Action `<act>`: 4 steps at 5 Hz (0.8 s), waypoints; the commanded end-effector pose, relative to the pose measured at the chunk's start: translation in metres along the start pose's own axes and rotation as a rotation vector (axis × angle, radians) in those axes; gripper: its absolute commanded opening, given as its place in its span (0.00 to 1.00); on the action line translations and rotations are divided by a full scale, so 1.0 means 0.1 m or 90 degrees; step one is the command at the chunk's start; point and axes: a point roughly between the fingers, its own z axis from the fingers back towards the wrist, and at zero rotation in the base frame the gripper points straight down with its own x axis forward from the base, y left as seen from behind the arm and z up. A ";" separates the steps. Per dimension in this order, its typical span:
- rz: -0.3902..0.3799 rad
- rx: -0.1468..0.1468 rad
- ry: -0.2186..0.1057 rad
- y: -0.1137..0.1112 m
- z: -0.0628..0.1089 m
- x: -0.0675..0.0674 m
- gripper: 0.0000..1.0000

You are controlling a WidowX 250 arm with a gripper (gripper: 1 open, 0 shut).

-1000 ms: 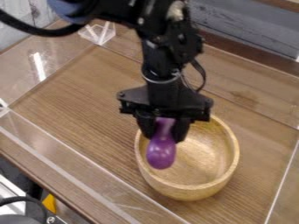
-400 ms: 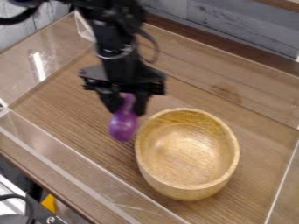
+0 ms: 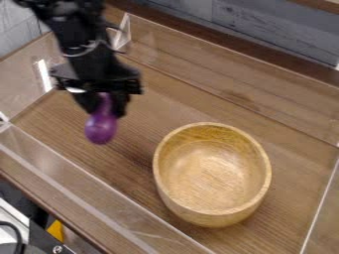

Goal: Remove the purple eggplant from inside the brown bowl and put it on the table

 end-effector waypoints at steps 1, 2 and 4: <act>-0.009 0.006 -0.039 0.23 0.04 0.17 0.00; -0.026 0.012 -0.051 0.25 -0.02 0.20 0.00; -0.056 0.026 -0.062 0.19 -0.13 0.26 0.00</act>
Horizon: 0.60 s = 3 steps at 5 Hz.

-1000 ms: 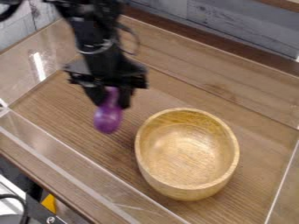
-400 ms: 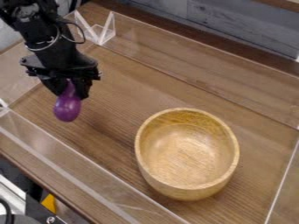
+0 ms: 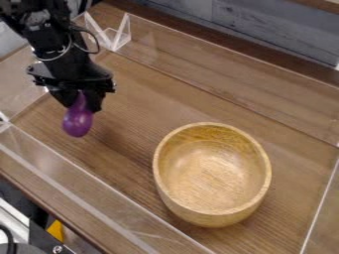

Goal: Remove the purple eggplant from inside the brown bowl and put it on the table

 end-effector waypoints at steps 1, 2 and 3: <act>-0.020 0.010 -0.028 -0.03 0.02 0.12 0.00; -0.032 0.013 -0.032 -0.07 -0.02 0.13 0.00; -0.042 0.016 -0.035 -0.11 -0.05 0.14 0.00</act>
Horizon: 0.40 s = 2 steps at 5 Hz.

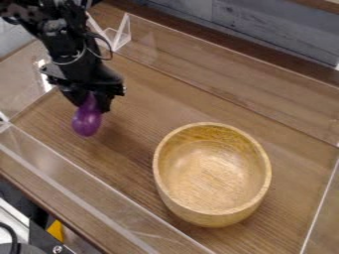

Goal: Remove the purple eggplant from inside the brown bowl and put it on the table

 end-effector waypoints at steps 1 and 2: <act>-0.010 0.007 -0.019 -0.03 0.05 0.07 0.00; -0.020 0.010 -0.019 -0.06 0.04 0.06 0.00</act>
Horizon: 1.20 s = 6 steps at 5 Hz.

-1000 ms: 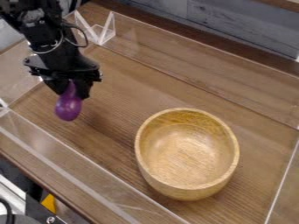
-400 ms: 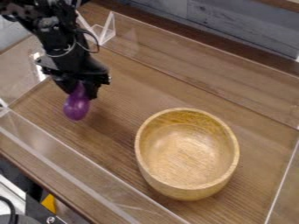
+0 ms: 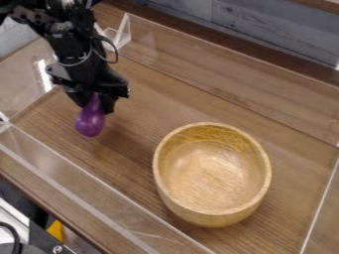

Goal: Remove the purple eggplant from inside the brown bowl and put it on the table

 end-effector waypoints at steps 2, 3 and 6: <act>-0.016 0.013 -0.009 -0.01 0.00 0.00 0.00; -0.019 0.020 0.000 0.00 -0.04 -0.07 0.00; -0.028 0.040 0.030 0.00 -0.12 -0.22 1.00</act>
